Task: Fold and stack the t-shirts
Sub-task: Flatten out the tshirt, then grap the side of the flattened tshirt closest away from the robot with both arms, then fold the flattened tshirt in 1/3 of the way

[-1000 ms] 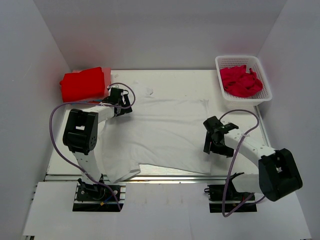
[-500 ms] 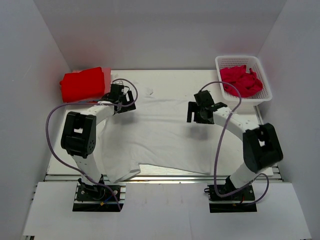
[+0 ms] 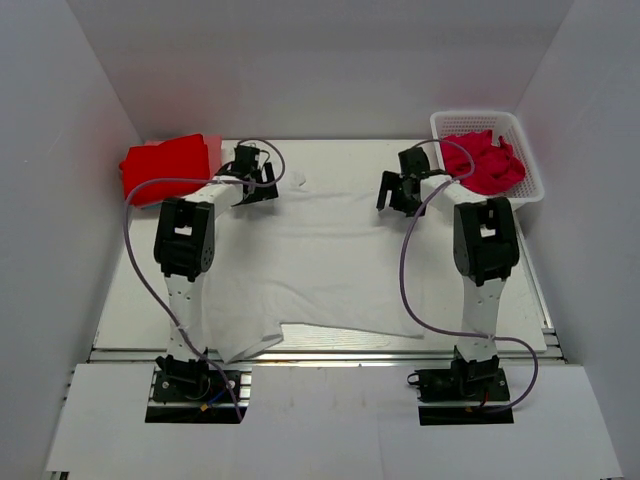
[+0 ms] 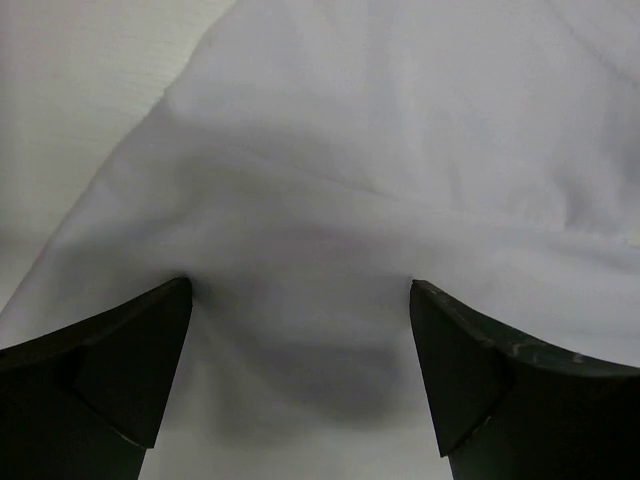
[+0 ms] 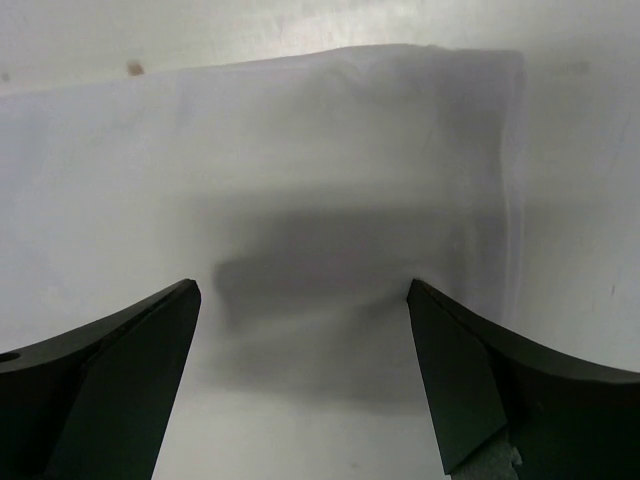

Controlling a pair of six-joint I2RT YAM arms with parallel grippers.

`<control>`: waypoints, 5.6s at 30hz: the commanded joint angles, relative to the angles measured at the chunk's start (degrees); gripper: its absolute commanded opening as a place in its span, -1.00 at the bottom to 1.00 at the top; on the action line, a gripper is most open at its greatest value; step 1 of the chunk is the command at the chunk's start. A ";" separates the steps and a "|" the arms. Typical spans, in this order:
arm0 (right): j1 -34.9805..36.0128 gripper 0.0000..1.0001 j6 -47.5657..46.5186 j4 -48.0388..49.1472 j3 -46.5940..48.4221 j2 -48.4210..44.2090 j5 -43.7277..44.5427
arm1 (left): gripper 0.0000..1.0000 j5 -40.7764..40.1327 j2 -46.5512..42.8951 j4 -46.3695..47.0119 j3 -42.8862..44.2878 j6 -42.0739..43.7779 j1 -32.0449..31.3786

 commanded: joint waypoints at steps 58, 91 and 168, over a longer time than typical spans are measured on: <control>0.40 0.81 9.61 10.76 -41.46 -51.37 12.43 | 0.76 8.40 -55.91 -13.36 -58.89 -18.96 -0.47; 1.27 0.44 15.06 0.36 -45.68 -41.79 11.81 | -1.00 15.43 -52.48 -15.29 -53.89 -11.93 -2.05; -5.40 -1.00 2.85 -4.54 -0.16 -9.80 7.42 | -1.00 1.65 -21.55 -3.33 -9.07 -7.88 3.13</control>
